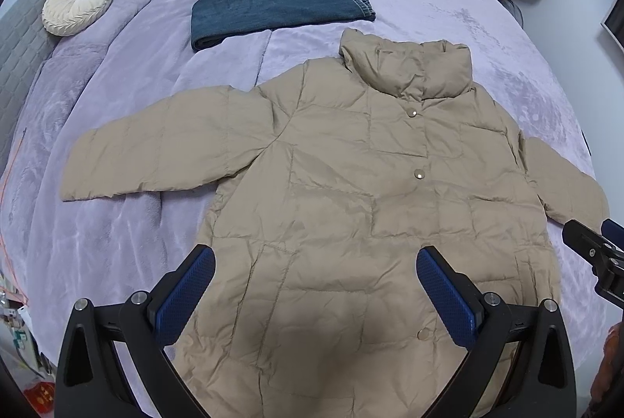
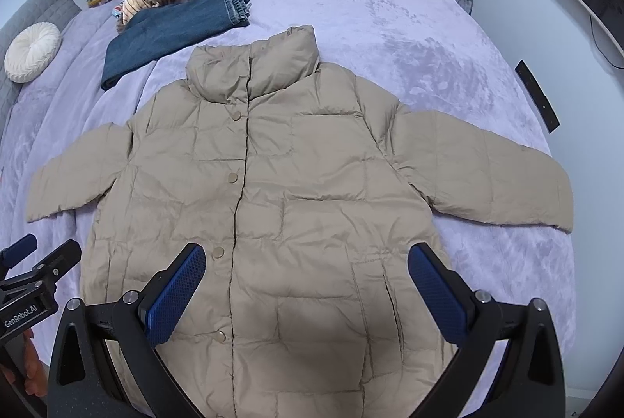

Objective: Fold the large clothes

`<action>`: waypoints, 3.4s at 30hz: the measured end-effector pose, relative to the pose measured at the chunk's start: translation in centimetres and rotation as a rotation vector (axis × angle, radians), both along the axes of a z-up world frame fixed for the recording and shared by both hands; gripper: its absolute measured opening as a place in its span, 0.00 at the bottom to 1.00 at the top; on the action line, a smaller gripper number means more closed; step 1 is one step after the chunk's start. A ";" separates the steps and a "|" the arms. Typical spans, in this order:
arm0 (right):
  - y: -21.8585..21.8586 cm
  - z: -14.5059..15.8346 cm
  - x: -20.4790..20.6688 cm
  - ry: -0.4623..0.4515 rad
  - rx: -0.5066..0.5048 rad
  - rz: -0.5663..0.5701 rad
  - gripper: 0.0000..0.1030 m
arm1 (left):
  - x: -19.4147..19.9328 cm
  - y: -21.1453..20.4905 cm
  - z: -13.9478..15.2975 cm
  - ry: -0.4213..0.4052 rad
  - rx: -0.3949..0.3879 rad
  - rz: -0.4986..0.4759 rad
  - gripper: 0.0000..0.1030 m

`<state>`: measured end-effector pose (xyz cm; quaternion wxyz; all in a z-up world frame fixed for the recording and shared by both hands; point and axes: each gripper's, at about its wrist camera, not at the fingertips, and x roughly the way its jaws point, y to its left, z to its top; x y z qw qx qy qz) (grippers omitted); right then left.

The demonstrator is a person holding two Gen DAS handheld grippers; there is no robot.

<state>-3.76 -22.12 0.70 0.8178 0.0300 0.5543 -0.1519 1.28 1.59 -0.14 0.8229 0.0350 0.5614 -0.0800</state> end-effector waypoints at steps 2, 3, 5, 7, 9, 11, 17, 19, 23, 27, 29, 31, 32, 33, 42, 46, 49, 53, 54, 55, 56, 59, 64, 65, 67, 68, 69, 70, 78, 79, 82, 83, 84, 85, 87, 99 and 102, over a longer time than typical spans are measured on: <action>-0.1 0.0 0.0 -0.001 0.001 -0.001 1.00 | 0.0 0.0 0.0 0.000 0.000 0.001 1.00; -0.1 0.0 0.0 0.000 0.002 -0.002 1.00 | 0.0 0.0 0.0 0.000 0.001 0.002 1.00; -0.1 0.1 0.0 0.002 0.002 -0.001 1.00 | -0.1 0.2 0.0 -0.001 0.002 0.003 1.00; -0.1 0.1 -0.1 0.002 0.001 0.000 1.00 | -0.2 0.4 0.0 -0.001 0.003 0.005 1.00; -0.1 0.1 -0.1 0.001 0.000 -0.002 1.00 | -0.3 0.4 0.1 -0.001 0.004 0.004 1.00; -0.1 0.1 0.0 0.002 0.002 -0.004 1.00 | -0.3 0.4 0.1 -0.003 0.005 0.004 1.00; -0.1 -0.1 -0.4 0.001 0.004 -0.002 1.00 | -0.6 0.7 0.0 -0.004 0.008 0.008 1.00; -0.1 0.0 -0.3 0.001 0.002 -0.002 1.00 | -0.7 0.8 0.0 -0.004 0.009 0.011 1.00; -0.1 0.0 -0.3 0.002 0.002 -0.004 1.00 | -0.7 0.9 0.1 -0.004 0.012 0.015 1.00; 0.0 -0.1 -0.3 0.003 0.000 -0.002 1.00 | -0.8 1.2 0.1 -0.003 0.013 0.019 1.00; 0.0 -0.1 -0.4 0.002 0.001 -0.003 1.00 | -0.8 1.1 0.1 -0.003 0.013 0.020 1.00; 0.0 -0.1 -0.5 0.003 0.000 -0.002 1.00 | -0.8 1.2 0.1 -0.003 0.014 0.022 1.00; 0.0 -0.1 -0.4 0.003 0.001 -0.003 1.00 | -0.8 1.2 0.1 -0.003 0.014 0.022 1.00; 0.1 -0.1 -0.4 0.003 0.000 -0.002 1.00 | -0.8 1.4 0.1 -0.003 0.014 0.024 1.00; 0.9 -0.3 -0.6 0.008 -0.006 0.006 1.00 | -0.8 1.9 0.0 -0.002 0.014 0.036 1.00; 1.3 -0.4 -0.5 0.012 -0.012 0.012 1.00 | -0.7 2.2 0.0 -0.001 0.012 0.042 1.00; 1.4 -0.3 -0.1 0.016 -0.015 0.014 1.00 | -0.7 2.3 -0.1 -0.001 0.012 0.043 1.00; 1.5 -0.3 -0.1 0.016 -0.016 0.015 1.00 | -0.6 2.6 -0.1 -0.001 0.011 0.048 1.00; 1.5 -0.3 0.0 0.016 -0.017 0.016 1.00 | -0.6 2.7 -0.1 -0.001 0.010 0.049 1.00; 1.6 -0.3 0.0 0.016 -0.018 0.018 1.00 | -0.6 2.8 -0.2 0.000 0.010 0.050 1.00; 1.7 -0.3 0.1 0.017 -0.020 0.020 1.00 | -0.5 2.8 -0.2 0.001 0.009 0.051 1.00; 1.9 -0.3 0.2 0.017 -0.020 0.021 1.00 | -0.6 2.9 -0.2 0.000 0.010 0.051 1.00; 2.2 -0.4 0.4 0.019 -0.022 0.022 1.00 | -0.5 3.2 -0.3 0.001 0.007 0.055 1.00; 2.2 -0.4 0.4 0.019 -0.022 0.023 1.00 | -0.4 3.1 -0.3 0.002 0.007 0.056 1.00; 2.4 -0.4 0.5 0.020 -0.024 0.023 1.00 | -0.4 3.2 -0.4 0.004 0.006 0.058 1.00; 2.4 -0.4 0.5 0.019 -0.023 0.022 1.00 | -0.3 3.2 -0.4 0.005 0.006 0.058 1.00; 2.4 -0.4 0.5 0.019 -0.023 0.022 1.00 | -0.3 3.3 -0.4 0.004 0.006 0.058 1.00; 2.4 -0.4 0.5 0.019 -0.023 0.021 1.00 | -0.3 3.2 -0.4 0.004 0.006 0.058 1.00; 3.1 -0.8 1.1 0.028 -0.029 0.027 1.00 | 0.1 3.7 -0.9 0.012 0.000 0.065 1.00; 3.1 -0.9 1.2 0.030 -0.030 0.028 1.00 | 0.2 3.8 -0.9 0.014 -0.001 0.066 1.00; 3.1 -1.2 1.3 0.037 -0.032 0.029 1.00 | 0.4 3.9 -1.3 0.020 -0.003 0.066 1.00; 3.1 -1.3 1.4 0.040 -0.033 0.028 1.00 | 0.5 3.9 -1.4 0.021 -0.003 0.066 1.00; 3.1 -1.4 1.5 0.042 -0.032 0.028 1.00 | 0.6 4.0 -1.5 0.022 -0.004 0.065 1.00; 3.1 -1.5 1.5 0.044 -0.031 0.027 1.00 | 0.7 4.0 -1.6 0.023 -0.005 0.064 1.00; 3.2 -1.8 1.7 0.046 -0.032 0.024 1.00 | 0.8 4.1 -1.8 0.026 -0.007 0.062 1.00; 3.1 -3.0 2.5 0.015 -0.014 -0.015 1.00 | 2.2 7.0 -3.9 0.072 -0.172 0.075 1.00; 3.1 -3.7 2.9 0.003 0.049 -0.012 1.00 | 3.2 9.8 -5.2 0.079 -0.293 0.123 1.00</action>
